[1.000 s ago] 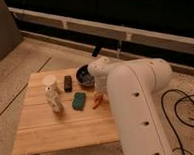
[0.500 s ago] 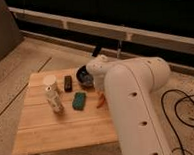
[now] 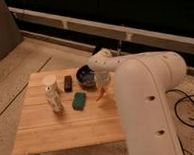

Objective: Place the pepper in the ceramic bowl

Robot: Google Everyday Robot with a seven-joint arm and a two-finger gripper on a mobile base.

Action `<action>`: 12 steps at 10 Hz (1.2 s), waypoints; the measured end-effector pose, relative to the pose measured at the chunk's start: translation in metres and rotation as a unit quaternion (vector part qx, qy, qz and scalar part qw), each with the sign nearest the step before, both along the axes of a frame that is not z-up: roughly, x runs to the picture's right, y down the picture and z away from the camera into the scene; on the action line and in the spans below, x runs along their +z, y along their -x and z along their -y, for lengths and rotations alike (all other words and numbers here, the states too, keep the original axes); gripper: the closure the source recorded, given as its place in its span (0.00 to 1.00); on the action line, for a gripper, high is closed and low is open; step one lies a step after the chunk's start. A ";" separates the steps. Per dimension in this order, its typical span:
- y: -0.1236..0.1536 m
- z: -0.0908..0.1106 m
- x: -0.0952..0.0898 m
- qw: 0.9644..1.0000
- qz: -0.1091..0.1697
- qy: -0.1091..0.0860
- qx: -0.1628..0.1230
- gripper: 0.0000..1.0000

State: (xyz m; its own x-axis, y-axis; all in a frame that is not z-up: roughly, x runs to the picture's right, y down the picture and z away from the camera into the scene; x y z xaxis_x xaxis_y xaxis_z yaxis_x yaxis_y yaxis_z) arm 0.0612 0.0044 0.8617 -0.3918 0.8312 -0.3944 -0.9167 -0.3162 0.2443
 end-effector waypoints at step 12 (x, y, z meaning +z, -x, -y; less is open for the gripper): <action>-0.058 0.129 0.001 0.988 -0.055 -0.138 0.039 1.00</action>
State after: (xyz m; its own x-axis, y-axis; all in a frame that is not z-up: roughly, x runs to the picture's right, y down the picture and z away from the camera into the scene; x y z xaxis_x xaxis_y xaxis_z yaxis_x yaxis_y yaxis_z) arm 0.1187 -0.1242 0.8629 -0.4877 0.8663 -0.1083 -0.8591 -0.4541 0.2361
